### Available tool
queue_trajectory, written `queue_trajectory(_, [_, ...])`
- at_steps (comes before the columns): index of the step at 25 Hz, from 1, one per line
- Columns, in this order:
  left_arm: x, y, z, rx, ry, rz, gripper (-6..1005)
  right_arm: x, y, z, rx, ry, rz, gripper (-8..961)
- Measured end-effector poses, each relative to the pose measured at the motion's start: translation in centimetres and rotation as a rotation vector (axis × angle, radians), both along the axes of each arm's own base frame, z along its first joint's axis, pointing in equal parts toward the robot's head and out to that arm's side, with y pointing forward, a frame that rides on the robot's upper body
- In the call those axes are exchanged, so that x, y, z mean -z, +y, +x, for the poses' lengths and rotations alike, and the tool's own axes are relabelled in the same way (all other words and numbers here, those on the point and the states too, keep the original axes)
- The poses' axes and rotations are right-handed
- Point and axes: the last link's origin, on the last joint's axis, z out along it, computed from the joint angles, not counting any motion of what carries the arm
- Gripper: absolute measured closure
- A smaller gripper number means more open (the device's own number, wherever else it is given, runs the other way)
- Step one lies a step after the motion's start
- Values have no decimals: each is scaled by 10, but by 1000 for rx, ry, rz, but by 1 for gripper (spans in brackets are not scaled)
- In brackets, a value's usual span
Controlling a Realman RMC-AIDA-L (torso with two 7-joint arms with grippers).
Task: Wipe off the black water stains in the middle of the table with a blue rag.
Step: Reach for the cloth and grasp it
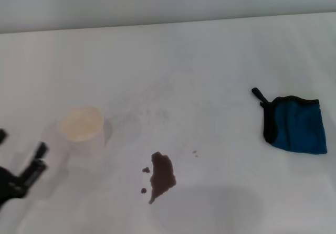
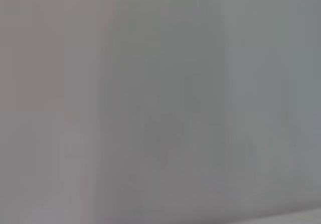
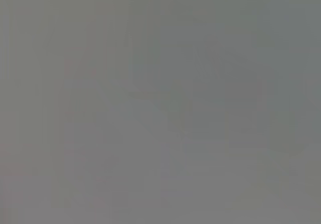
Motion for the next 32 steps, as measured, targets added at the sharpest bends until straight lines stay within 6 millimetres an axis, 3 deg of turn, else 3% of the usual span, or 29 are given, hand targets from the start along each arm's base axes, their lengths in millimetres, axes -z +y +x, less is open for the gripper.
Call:
queue_trajectory(8, [-37,2,-27,-139,18,211,116,-47,-14,11,-79,382,20,291])
queue_trajectory(16, [-50,16,-30,-139,48,259,117,-91,3,10,-96,651,-284,292])
queue_trajectory(23, [-54,24,-30,-118,91,268,117,-113,30,-12,-28,579,-624,291])
queue_trajectory(32, [-58,33,-28,-97,112,273,117,-125,63,-86,46,277,-995,290])
